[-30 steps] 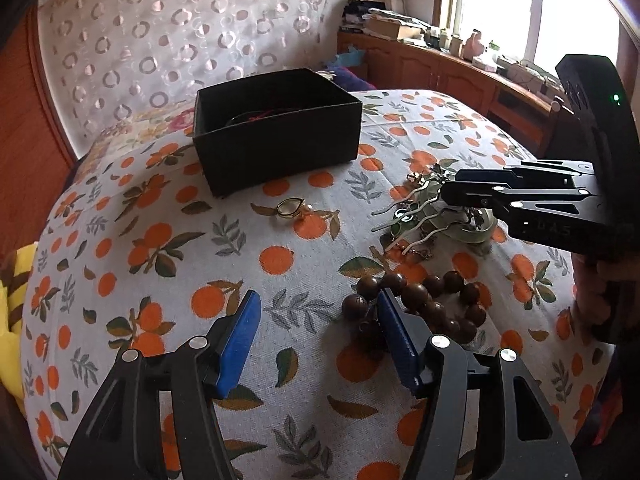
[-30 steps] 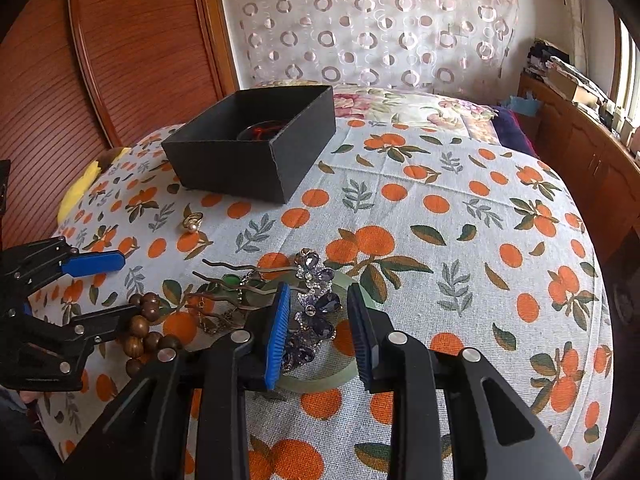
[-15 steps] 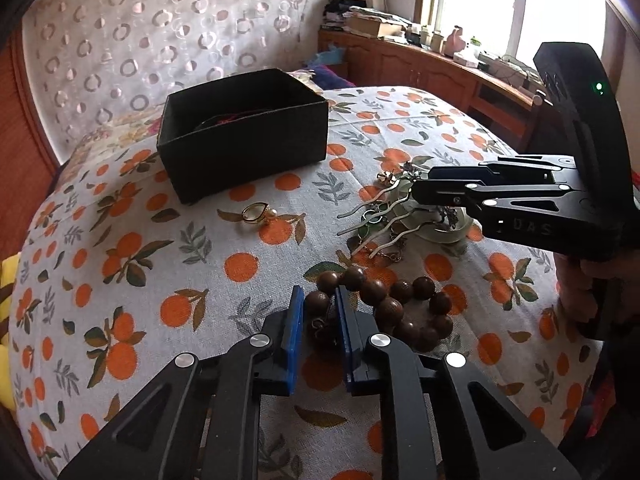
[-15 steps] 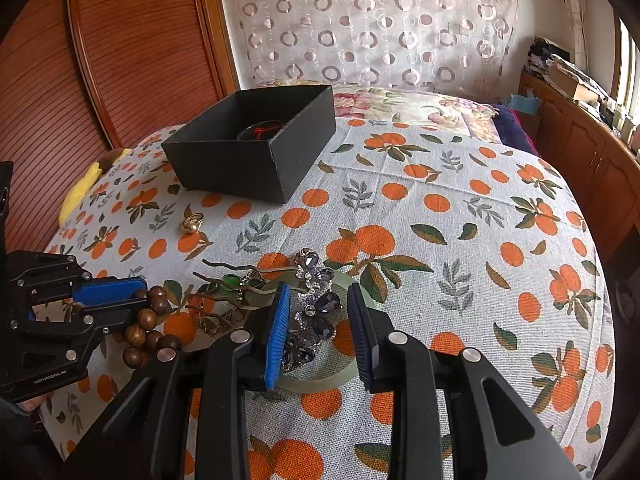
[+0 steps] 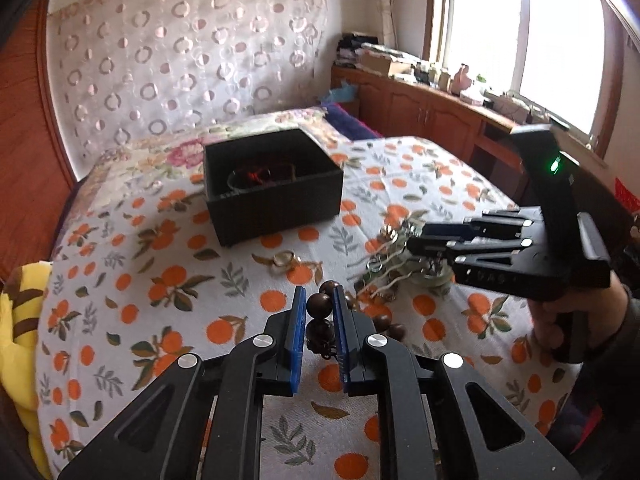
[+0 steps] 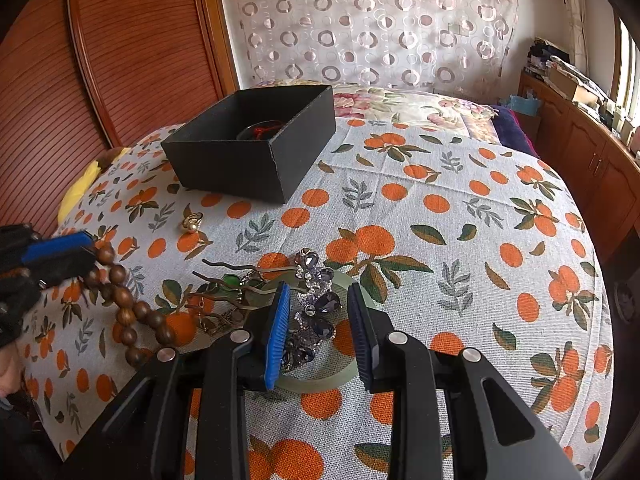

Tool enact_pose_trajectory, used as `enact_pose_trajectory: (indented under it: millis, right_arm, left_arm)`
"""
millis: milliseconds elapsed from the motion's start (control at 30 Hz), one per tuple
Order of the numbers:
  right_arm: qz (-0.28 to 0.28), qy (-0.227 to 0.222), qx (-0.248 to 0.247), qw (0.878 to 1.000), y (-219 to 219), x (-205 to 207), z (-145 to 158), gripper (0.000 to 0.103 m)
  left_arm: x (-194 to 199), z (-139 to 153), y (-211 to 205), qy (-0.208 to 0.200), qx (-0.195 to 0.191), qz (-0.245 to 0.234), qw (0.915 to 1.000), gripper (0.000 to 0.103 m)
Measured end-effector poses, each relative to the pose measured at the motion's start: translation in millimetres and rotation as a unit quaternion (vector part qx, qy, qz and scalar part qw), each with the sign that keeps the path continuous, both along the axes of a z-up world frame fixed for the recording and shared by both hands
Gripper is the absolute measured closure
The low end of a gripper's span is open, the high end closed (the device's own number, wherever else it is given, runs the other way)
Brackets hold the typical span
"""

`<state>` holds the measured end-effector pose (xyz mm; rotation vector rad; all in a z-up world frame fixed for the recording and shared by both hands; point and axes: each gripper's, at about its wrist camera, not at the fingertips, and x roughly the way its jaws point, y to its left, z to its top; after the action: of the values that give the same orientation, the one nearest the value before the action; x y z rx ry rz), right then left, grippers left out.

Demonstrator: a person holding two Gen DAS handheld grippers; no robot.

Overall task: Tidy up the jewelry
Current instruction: 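Close the left tool on the dark wooden bead bracelet and lift it, then carry the bead bracelet and hair clip into the black box and release both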

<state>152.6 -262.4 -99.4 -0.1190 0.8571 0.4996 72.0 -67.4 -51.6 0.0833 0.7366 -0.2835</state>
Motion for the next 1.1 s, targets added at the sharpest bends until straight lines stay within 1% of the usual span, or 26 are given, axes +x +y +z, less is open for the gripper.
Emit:
enact_pose_trajectory:
  millis: [67,100,133,167,433,733,933,1100]
  right_arm:
    - [0.001,-0.003,-0.005,1.0,1.1,-0.1,0.4,0.071]
    - [0.006,-0.002,-0.002,1.0,1.3,-0.2,0.4,0.073]
    - [0.008,-0.002,-0.003,1.0,1.4,-0.1,0.2,0.078]
    - [0.008,-0.003,-0.005,1.0,1.9,-0.5,0.1,0.08]
    - [0.009,-0.019,-0.012,1.0,0.1,-4.0,9.2,0.08]
    - [0.015,-0.057,-0.032,0.998,5.7,-8.6,31.5,0.08]
    - [0.019,-0.083,-0.036,0.996,13.6,2.8,54.9,0.08]
    - [0.02,-0.109,-0.034,0.993,26.9,21.2,75.8,0.08]
  left_arm:
    - [-2.7,5.5,1.8,-0.008,-0.003,0.002,1.0,0.091]
    - [-4.3,9.0,2.9,-0.013,-0.005,0.004,0.9999,0.091]
    - [-5.3,11.6,3.4,-0.017,-0.006,0.005,0.9998,0.091]
    - [-6.7,14.9,4.0,-0.022,-0.007,0.005,0.9997,0.091]
    - [-10.0,27.3,16.1,-0.04,-0.012,0.015,0.999,0.091]
    - [-0.5,42.0,35.3,-0.059,-0.015,0.036,0.9975,0.091]
    - [11.5,56.7,47.1,-0.074,-0.014,0.048,0.996,0.091]
    - [24.1,68.6,53.1,-0.087,-0.007,0.056,0.9947,0.091]
